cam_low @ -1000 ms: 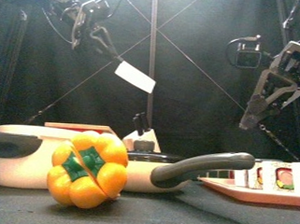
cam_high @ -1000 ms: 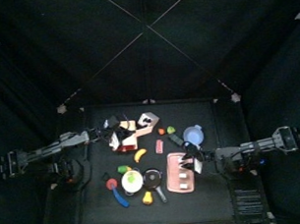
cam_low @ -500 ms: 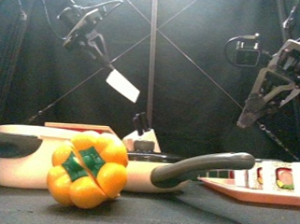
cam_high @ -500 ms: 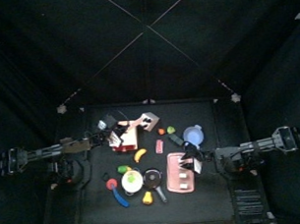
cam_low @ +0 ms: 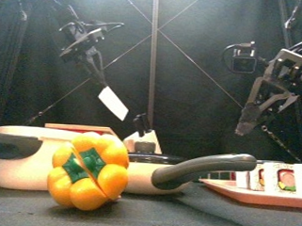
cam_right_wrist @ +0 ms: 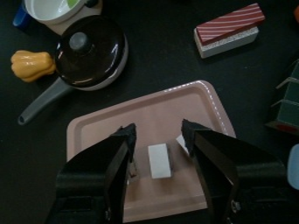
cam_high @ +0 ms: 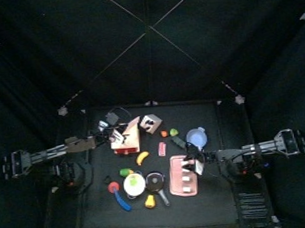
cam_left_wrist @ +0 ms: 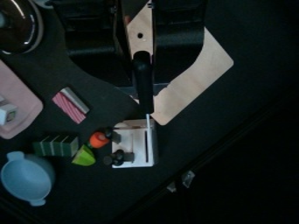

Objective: Put cleaver back in holder

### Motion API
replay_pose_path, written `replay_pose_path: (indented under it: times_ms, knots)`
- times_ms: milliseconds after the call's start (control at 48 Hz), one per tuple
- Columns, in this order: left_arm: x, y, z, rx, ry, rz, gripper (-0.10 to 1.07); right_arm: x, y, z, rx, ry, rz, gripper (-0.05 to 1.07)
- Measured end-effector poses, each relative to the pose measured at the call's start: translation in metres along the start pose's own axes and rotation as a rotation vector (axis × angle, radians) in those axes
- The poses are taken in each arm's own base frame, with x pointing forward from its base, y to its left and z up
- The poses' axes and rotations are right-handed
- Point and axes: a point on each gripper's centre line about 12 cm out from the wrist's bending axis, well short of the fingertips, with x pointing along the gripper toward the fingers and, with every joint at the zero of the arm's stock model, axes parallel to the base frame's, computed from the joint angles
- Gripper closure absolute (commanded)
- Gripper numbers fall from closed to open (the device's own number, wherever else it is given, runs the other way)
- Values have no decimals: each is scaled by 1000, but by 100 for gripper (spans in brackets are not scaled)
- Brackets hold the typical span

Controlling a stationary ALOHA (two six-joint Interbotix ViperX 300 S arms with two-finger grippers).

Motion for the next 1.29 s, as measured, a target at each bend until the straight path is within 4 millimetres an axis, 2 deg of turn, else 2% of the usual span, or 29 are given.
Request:
replay_pose_path:
  times_ms: [208, 625, 1104, 1292]
  knots:
    - [5, -2, 9, 79, -3, 1, 54, 4, -1, -2, -2, 16, -6, 20]
    - [31, -2, -1, 85, 64, 24, 54, 8, -1, -3, -3, 30, -11, 20]
    - [30, -5, 0, 78, 65, 10, 54, 8, -1, -4, -5, 30, -11, 20]
    - [27, -7, 7, 64, 50, 1, 54, 8, -1, -4, -3, 30, -11, 20]
